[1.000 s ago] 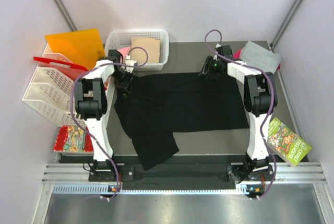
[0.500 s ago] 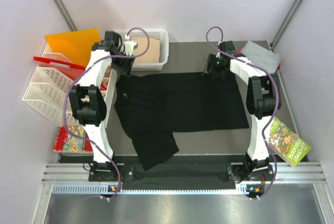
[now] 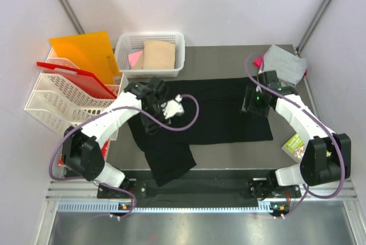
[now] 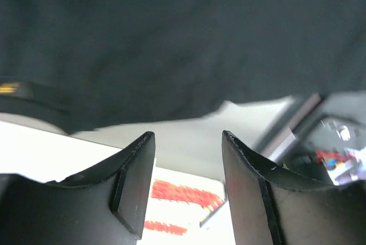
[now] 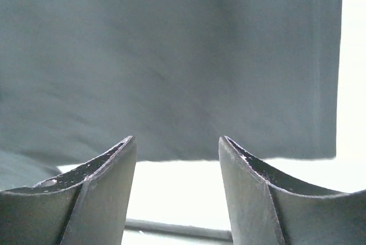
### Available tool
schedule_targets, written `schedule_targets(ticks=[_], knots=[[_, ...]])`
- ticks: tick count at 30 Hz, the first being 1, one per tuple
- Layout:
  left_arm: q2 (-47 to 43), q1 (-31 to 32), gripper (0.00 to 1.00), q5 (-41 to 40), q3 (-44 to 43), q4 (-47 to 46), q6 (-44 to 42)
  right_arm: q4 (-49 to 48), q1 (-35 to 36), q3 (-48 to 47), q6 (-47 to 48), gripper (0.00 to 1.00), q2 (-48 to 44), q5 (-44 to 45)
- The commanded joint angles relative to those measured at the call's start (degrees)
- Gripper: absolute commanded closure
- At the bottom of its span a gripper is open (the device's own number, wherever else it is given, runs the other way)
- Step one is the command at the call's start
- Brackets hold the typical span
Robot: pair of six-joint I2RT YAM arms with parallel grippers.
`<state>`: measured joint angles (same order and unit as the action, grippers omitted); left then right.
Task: Fold and stack the t-shirts
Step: Grap the side of the flattened tshirt closest away from the robot with both arms
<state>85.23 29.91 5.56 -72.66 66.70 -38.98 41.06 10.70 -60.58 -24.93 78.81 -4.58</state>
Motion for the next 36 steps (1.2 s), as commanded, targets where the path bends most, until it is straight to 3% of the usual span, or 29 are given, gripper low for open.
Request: schedule_targets(ticks=[1, 7, 11, 16, 22, 27, 31, 36], knots=[[-0.60, 2.69, 0.44, -1.17, 2.00, 3.61, -0.66, 8.33, -0.77, 4.59, -1.35, 0.41, -2.77, 4.31], [0.46, 8.40, 0.44, -0.72, 3.05, 3.01, 3.73, 9.57, -2.08, 4.77, -1.00, 0.39, -2.87, 7.74], [-0.41, 12.54, 0.44, -7.91, 9.72, -5.85, 10.74, 9.91, -2.79, 4.50, -0.65, 0.39, -3.31, 9.32], [-2.26, 12.63, 0.39, -9.79, 16.31, -13.34, 17.18, 10.97, -4.63, 4.85, -0.91, 0.34, -4.54, 14.42], [-1.03, 12.63, 0.39, -8.02, 19.14, -15.28, 17.54, 9.22, -8.67, 6.87, -1.18, 0.32, -2.61, 17.06], [-0.15, 12.63, 0.36, -7.67, 19.58, -16.51, 19.38, 7.11, -12.63, 7.93, -0.21, 0.32, 0.90, 16.89], [0.02, 12.63, 0.26, -8.90, 20.45, -17.57, 21.57, 5.53, -13.60, 7.84, -0.30, 0.32, 3.28, 15.13], [0.81, 12.54, 0.25, -10.66, 21.16, -17.48, 22.81, 4.56, -13.60, 7.58, -1.26, 0.34, 6.70, 12.67]])
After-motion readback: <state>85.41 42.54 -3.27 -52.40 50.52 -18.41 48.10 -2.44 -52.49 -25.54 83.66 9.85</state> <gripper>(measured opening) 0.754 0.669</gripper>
